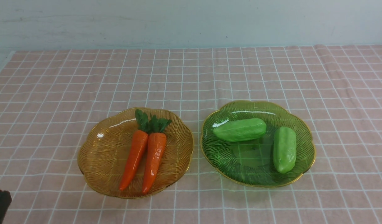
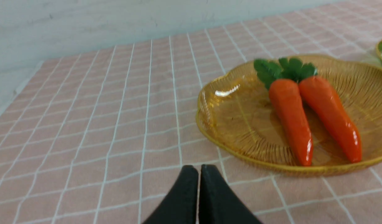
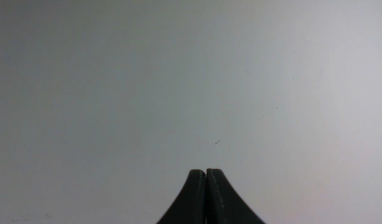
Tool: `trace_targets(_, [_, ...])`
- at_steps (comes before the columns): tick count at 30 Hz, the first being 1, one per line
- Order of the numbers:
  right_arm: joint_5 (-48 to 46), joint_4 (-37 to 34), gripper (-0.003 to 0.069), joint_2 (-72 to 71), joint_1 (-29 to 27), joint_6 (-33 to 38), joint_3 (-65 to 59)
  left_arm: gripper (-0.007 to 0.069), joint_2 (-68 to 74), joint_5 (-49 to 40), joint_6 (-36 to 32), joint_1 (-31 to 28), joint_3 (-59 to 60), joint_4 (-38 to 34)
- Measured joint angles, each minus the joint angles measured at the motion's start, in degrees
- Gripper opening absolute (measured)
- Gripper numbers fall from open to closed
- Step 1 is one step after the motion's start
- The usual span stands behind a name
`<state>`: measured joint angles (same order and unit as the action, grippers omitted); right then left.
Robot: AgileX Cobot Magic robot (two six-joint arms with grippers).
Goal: Put different types of vegetables on the plate.
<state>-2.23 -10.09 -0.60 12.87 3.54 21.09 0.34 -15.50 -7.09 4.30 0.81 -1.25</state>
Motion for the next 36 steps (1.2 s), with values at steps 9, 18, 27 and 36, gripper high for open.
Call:
trace_targets(9, [0.0,0.0,-0.0015,0.0,0.0,0.0,0.0,-0.0004,-1.1,-6.3,0.0,-0.3,0.8,0.1])
trace_targets(18, [0.0,0.0,-0.0015,0.0,0.0,0.0,0.0,-0.0004,-1.1,-6.3,-0.1,-0.3,0.8,0.1])
trace_targets(27, [0.0,0.0,-0.0015,0.0,0.0,0.0,0.0,-0.0004,-1.1,-6.3,-0.1,-0.3,0.8,0.1])
trace_targets(36, [0.0,0.0,-0.0015,0.0,0.0,0.0,0.0,-0.0004,-1.1,-6.3,-0.1,-0.3,0.8,0.1])
